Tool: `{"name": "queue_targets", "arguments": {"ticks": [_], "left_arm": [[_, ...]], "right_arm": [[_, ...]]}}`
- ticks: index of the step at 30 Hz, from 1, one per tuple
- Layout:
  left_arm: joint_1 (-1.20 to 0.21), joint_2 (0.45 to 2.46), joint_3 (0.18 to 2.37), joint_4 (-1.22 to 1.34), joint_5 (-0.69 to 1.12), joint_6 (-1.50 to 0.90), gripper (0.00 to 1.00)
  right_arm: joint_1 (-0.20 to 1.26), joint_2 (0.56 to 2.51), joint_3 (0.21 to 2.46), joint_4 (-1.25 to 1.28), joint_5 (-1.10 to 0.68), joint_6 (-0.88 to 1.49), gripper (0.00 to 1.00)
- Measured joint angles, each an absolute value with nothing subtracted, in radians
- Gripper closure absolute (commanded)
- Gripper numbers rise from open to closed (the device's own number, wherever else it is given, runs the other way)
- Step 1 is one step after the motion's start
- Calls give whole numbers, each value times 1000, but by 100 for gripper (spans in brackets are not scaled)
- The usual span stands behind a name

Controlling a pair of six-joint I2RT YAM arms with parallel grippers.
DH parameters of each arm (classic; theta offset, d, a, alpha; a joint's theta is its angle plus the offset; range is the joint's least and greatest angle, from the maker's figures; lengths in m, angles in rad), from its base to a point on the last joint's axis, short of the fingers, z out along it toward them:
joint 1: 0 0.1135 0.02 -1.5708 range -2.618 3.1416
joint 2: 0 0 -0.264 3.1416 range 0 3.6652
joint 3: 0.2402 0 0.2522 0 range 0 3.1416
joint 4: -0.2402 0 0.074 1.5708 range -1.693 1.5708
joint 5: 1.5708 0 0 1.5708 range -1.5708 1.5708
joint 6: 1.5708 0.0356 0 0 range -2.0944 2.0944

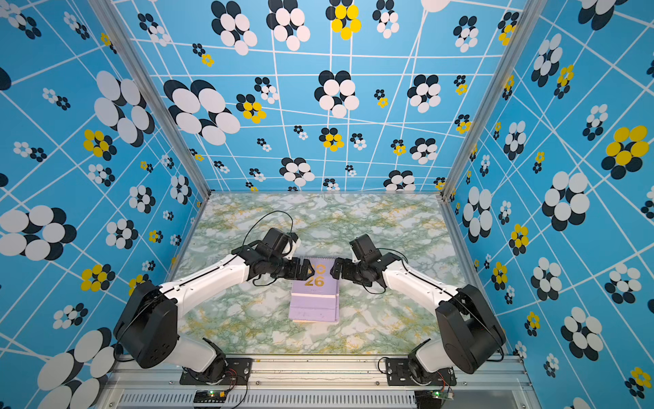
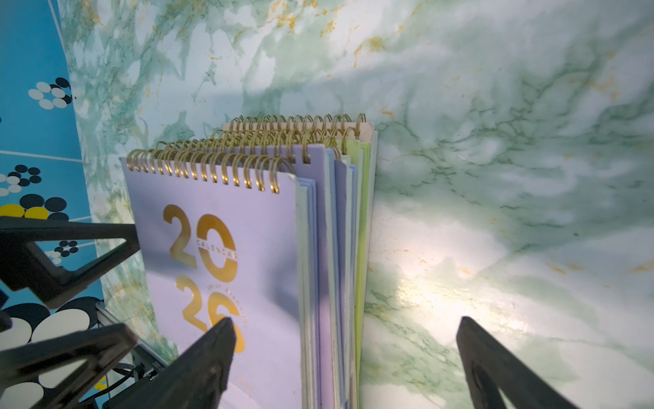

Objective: Stack the calendars
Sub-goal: Place the calendar at the calendar.

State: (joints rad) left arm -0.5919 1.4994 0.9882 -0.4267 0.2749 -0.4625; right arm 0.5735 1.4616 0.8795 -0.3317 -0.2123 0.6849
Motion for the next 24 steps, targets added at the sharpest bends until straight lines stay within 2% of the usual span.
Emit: {"name": "queue_targets", "arguments": {"ticks": [24], "left_arm": [[-671,1486,957,-427,237,-517,0]], "right_arm": [[575,1464,879,-329,-212,685,1]]}}
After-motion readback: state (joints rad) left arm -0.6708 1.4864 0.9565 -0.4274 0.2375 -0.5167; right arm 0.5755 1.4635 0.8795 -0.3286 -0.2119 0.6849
